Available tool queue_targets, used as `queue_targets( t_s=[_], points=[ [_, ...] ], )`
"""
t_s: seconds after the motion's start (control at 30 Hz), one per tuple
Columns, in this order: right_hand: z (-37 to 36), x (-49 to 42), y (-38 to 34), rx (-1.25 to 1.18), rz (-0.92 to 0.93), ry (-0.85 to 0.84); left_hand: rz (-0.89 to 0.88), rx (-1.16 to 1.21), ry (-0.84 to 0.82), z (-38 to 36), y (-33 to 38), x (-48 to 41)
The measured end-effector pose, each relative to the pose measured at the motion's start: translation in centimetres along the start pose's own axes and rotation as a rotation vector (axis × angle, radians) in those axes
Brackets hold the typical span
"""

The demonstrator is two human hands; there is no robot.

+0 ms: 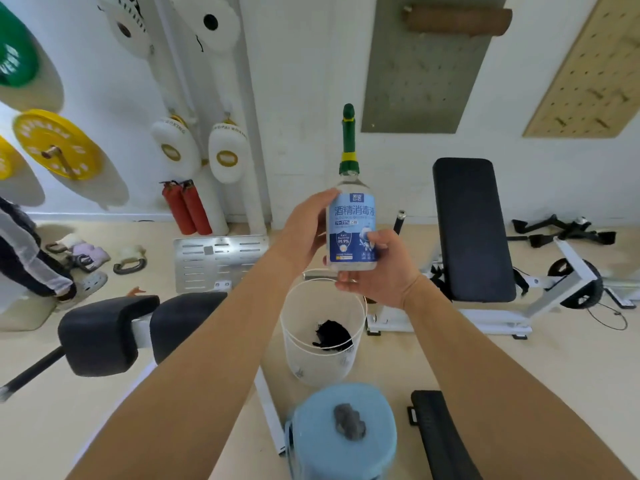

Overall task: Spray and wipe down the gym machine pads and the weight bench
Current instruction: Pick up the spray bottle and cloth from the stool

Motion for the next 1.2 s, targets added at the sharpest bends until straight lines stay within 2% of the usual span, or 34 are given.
queue_targets(
  t_s=[0.27, 0.47, 0.53, 0.63, 0.73, 0.83, 1.03, 1.13, 1.2],
  points=[
    [-1.7, 0.1, -0.4, 0.046, 0.009, -0.049, -0.074, -0.018, -0.006, 0.7, 2.0, 0.7],
    [-1.0, 0.2, 0.0, 0.030, 0.043, -0.005, -0.121, -0.035, 0.020, 1.2, 1.1, 0.6],
    [-0.7, 0.2, -0.3, 0.083, 0.101, 0.040, -0.136, -0.055, 0.084, 1.7, 0.8, 0.5],
    [0.2, 0.4, -1.5, 0.254, 0.243, 0.195, -0.118, -0.130, 0.252, 2.7, 0.3, 0.6],
    [0.7, 0.6, -1.3, 0.412, 0.283, 0.308, -0.111, -0.178, 0.363, 3.1, 0.2, 1.4],
    [0.5, 0.3, -0.7, 0.425, 0.246, 0.234, -0.087, -0.118, 0.301, 2.8, -0.2, 1.5],
    [-0.9, 0.3, 2.5, 0.303, -0.127, -0.050, -0.058, 0.238, -0.028, 2.2, 0.7, 1.8],
    [-1.2, 0.8, 4.5, 0.123, -0.254, -0.146, -0.156, 0.249, -0.145, 1.7, 1.9, 1.9],
    [-1.1, 1.1, 5.4, 0.043, -0.283, -0.159, -0.188, 0.223, -0.154, 1.4, 2.3, 2.1]
  ],
)
Point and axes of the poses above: each hand's wrist, its own x-axis away from the middle knuckle, its own z-axis out of the back of the hand, y = z × x, the point moved 9 cm from there along -x, towards the middle knuckle, and after that the axes turned 15 degrees about -x, right-handed, at the moved point
